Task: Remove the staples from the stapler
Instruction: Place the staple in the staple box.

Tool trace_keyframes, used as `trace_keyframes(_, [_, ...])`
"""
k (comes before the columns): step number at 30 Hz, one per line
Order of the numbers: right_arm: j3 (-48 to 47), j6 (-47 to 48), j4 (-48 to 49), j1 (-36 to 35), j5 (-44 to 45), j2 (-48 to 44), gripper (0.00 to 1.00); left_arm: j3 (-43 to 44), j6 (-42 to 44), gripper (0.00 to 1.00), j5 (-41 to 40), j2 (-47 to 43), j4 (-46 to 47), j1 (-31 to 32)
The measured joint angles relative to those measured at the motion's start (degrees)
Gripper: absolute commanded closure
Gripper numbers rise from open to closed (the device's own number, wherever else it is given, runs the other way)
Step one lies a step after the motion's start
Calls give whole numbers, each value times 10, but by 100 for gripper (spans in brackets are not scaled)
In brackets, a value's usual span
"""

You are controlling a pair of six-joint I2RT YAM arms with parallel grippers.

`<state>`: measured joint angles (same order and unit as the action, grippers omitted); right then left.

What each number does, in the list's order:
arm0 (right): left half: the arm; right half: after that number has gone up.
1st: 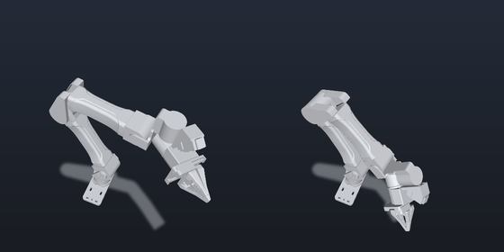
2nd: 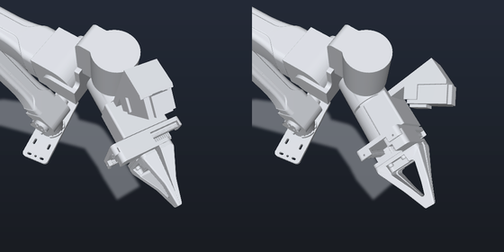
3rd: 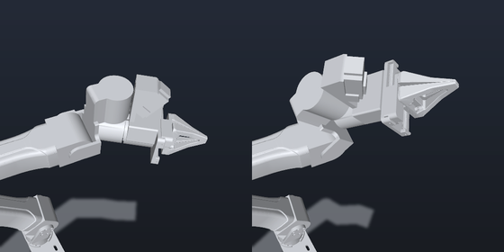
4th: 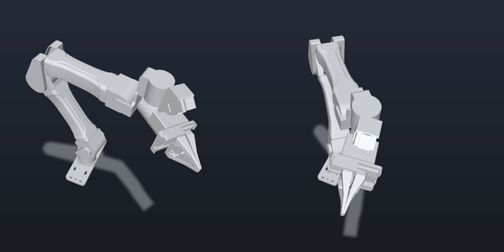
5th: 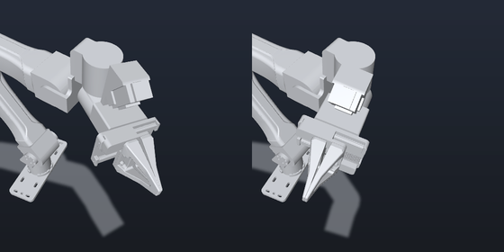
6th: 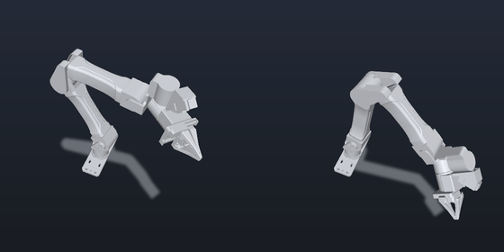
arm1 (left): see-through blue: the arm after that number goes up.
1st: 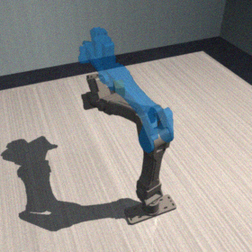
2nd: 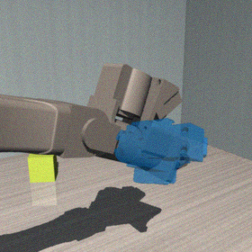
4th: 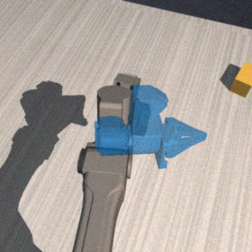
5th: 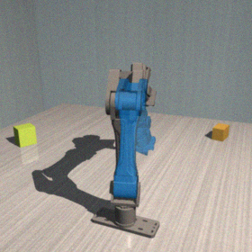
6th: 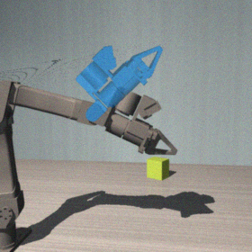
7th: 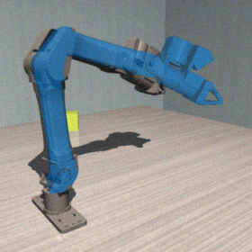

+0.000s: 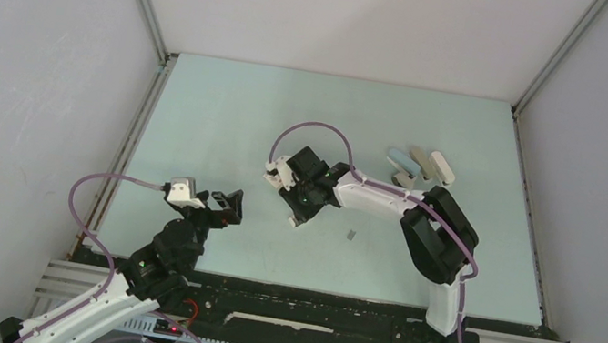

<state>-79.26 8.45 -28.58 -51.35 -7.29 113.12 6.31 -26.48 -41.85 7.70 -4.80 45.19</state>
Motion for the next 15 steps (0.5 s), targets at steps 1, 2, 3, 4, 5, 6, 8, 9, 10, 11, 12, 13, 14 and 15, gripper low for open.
trace_keyframes(1, [0, 0, 0, 0, 2, -1, 71, 0, 0, 0, 0, 0, 0, 0])
trace_keyframes(2, [0, 1, 0, 0, 4, -2, 71, 0, 0, 0, 0, 0, 0, 0])
trace_keyframes(3, [0, 1, 0, 0, 7, -2, 71, 0, 0, 0, 0, 0, 0, 0])
trace_keyframes(4, [0, 2, 0, 0, 9, -3, 71, 0, 0, 0, 0, 0, 0, 0])
trace_keyframes(5, [0, 2, 0, 0, 11, -4, 70, 0, 0, 0, 0, 0, 0, 0])
trace_keyframes(6, [0, 2, -1, 0, 12, -5, 70, 0, 0, 0, 0, 0, 0, 0])
trace_keyframes(8, [0, 2, -1, 0, 12, -8, 69, 0, 0, 0, 0, 0, 0, 0])
trace_keyframes(9, [-1, 3, -2, 0, 12, -10, 68, 0, 0, 0, 0, 0, 0, 0])
trace_keyframes(10, [-1, 3, -3, 0, 12, -12, 68, 0, 0, 0, 0, 0, 0, 0])
trace_keyframes(11, [-1, 3, -4, 0, 12, -13, 68, 0, 0, 0, 0, 0, 0, 0])
trace_keyframes(12, [-1, 4, -4, 0, 12, -14, 68, 0, 0, 0, 0, 0, 0, 0])
trace_keyframes(13, [-1, 4, -4, 0, 11, -16, 69, 0, 0, 0, 0, 0, 0, 0])
trace_keyframes(14, [-1, 4, -4, 0, 10, -18, 70, 0, 0, 0, 0, 0, 0, 0])
trace_keyframes(15, [-1, 5, -4, 0, 10, -19, 70, 0, 0, 0, 0, 0, 0, 0])
